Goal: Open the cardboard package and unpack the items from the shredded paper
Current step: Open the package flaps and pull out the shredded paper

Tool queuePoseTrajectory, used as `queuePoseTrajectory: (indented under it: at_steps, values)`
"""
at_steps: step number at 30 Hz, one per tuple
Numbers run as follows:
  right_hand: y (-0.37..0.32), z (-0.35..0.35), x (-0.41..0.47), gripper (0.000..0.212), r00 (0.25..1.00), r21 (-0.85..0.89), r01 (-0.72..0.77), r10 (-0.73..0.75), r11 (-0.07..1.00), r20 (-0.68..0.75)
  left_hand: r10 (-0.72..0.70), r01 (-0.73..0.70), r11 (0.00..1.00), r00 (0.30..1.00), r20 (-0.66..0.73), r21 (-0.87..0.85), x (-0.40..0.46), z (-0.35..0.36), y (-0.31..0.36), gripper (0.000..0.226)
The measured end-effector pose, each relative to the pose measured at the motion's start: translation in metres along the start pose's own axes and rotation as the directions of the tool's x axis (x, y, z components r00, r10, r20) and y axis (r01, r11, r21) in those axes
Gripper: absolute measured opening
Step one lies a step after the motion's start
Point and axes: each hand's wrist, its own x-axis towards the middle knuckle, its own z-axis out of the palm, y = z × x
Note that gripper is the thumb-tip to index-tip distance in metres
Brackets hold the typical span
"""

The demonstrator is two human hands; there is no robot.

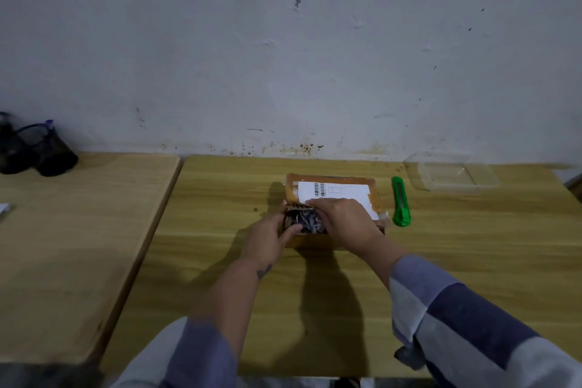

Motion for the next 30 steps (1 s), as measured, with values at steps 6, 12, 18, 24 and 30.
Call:
queuePoseTrajectory:
  at_steps: [6,12,18,24,30]
  values:
    - [0.002,-0.006,-0.003,0.033,0.992,0.087,-0.044,0.054,0.995,-0.114,-0.009,0.008,1.0,0.999,0.041,0.017,-0.002,0.003,0.0,0.057]
    - [0.009,-0.028,0.01,0.03,0.995,0.097,-0.011,0.02,0.995,-0.094,-0.022,0.017,0.998,0.997,0.074,0.056,-0.003,0.005,0.0,0.074]
    - [0.01,-0.031,0.008,0.033,0.993,0.049,0.024,-0.018,0.999,-0.117,0.198,-0.202,0.979,0.955,-0.221,0.004,-0.001,-0.004,0.019,0.064]
    - [0.033,-0.036,0.003,0.035,0.943,-0.094,0.036,-0.065,0.995,-0.326,0.161,-0.175,0.985,0.905,-0.394,0.001,0.024,-0.015,0.047,0.028]
    - [0.078,-0.036,-0.01,0.044,0.797,0.092,-0.183,0.203,0.979,-0.569,0.107,-0.169,0.98,0.892,-0.439,-0.104,0.049,-0.019,0.064,0.042]
